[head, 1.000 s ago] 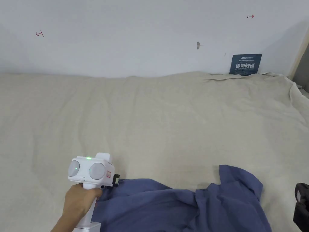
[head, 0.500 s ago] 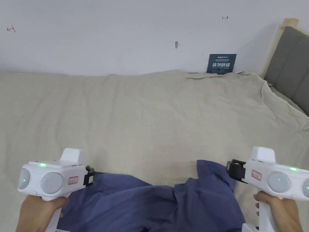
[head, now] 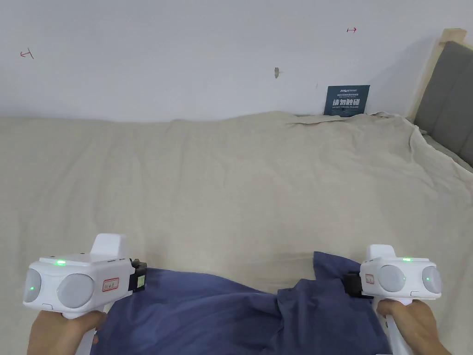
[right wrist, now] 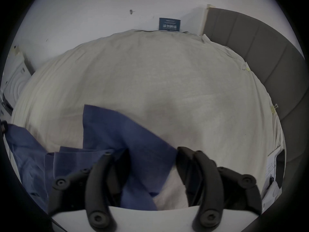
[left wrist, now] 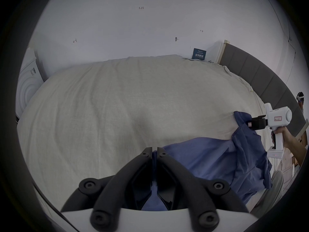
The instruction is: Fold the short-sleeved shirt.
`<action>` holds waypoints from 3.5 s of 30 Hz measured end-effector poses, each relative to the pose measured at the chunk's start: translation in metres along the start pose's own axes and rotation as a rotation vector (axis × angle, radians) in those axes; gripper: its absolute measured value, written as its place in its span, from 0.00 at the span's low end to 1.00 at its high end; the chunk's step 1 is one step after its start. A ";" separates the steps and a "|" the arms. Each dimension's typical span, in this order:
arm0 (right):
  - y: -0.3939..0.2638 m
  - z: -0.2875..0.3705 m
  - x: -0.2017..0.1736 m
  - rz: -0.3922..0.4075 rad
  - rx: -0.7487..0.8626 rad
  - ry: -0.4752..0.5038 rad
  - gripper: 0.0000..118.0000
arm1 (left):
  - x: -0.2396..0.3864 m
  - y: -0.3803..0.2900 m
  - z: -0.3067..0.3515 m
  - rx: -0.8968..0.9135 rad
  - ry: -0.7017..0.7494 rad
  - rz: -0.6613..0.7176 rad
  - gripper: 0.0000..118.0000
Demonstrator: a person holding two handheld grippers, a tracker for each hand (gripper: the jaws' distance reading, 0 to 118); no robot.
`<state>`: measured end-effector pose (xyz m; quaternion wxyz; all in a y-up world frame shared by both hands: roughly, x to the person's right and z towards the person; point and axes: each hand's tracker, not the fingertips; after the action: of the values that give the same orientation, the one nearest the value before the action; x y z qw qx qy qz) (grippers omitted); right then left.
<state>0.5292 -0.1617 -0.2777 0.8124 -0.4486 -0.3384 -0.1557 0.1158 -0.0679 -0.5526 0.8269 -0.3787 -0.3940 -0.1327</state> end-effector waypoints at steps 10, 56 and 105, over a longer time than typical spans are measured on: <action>-0.009 0.067 -0.008 -0.023 0.132 0.076 0.04 | 0.001 -0.010 0.006 0.001 0.010 0.031 0.01; 0.222 0.453 0.019 0.013 1.027 0.214 0.04 | -0.016 0.265 0.269 0.622 0.234 0.051 0.01; -0.249 0.272 0.052 -0.115 0.296 0.442 0.04 | -0.038 -0.225 0.163 0.002 0.160 0.221 0.01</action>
<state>0.3163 -0.0690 0.0133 0.9130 -0.2602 -0.1971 -0.2445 -0.1158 -0.1043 -0.3983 0.8657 -0.4070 -0.2828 -0.0702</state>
